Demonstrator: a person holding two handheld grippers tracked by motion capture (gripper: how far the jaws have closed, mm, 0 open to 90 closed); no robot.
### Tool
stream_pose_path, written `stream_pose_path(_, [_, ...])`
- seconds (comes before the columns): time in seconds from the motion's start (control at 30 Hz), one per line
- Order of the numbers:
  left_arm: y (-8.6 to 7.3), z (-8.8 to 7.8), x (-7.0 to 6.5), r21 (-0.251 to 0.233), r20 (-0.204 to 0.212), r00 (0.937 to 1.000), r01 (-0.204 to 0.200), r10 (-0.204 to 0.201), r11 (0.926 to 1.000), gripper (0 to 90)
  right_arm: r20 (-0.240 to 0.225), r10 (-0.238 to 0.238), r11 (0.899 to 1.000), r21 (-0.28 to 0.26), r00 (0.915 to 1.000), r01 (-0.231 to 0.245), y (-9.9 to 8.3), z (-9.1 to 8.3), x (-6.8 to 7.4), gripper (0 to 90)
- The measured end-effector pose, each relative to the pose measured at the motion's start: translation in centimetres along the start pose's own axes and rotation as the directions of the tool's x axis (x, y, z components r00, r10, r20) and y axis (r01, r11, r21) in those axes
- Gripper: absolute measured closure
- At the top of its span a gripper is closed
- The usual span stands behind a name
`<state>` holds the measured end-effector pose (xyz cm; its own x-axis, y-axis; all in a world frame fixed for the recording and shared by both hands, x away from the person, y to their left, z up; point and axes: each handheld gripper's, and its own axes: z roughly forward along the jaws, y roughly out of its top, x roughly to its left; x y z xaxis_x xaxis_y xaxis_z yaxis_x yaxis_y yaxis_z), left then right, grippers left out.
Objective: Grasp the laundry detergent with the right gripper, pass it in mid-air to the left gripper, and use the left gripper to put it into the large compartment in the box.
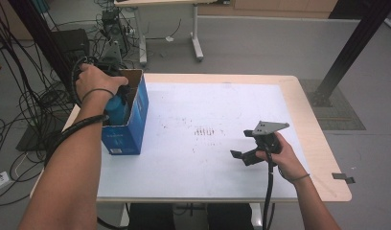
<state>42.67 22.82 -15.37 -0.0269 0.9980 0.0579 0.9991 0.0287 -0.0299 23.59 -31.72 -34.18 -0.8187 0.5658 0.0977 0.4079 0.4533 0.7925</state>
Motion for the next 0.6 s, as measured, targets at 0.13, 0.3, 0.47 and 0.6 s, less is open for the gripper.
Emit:
stream_pose_path(0.13, [0.0,0.7,-0.3,0.009,-0.009,1.0000,-0.003,0.003,1.0000,37.3,0.002,0.004,1.000,0.002,1.0000,-0.004,-0.1,-0.1,0.0,5.1])
stream_pose_path(0.3, [0.2,1.7,-0.5,0.027,-0.008,1.0000,-0.004,0.005,0.9996,37.3,0.003,0.010,1.000,0.000,0.9999,-0.010,-0.4,-0.2,0.0,5.1])
stream_pose_path(0.47, [0.2,2.6,-0.5,0.040,-0.004,1.0000,-0.001,0.001,0.9992,37.4,0.006,0.018,1.000,0.005,0.9998,-0.018,-0.6,-0.1,0.0,5.2])
stream_pose_path(0.6, [0.2,3.0,-0.5,0.046,-0.004,1.0000,-0.007,0.007,0.9989,37.3,0.004,0.020,1.000,0.006,0.9998,-0.020,-0.7,-0.1,0.0,5.3])
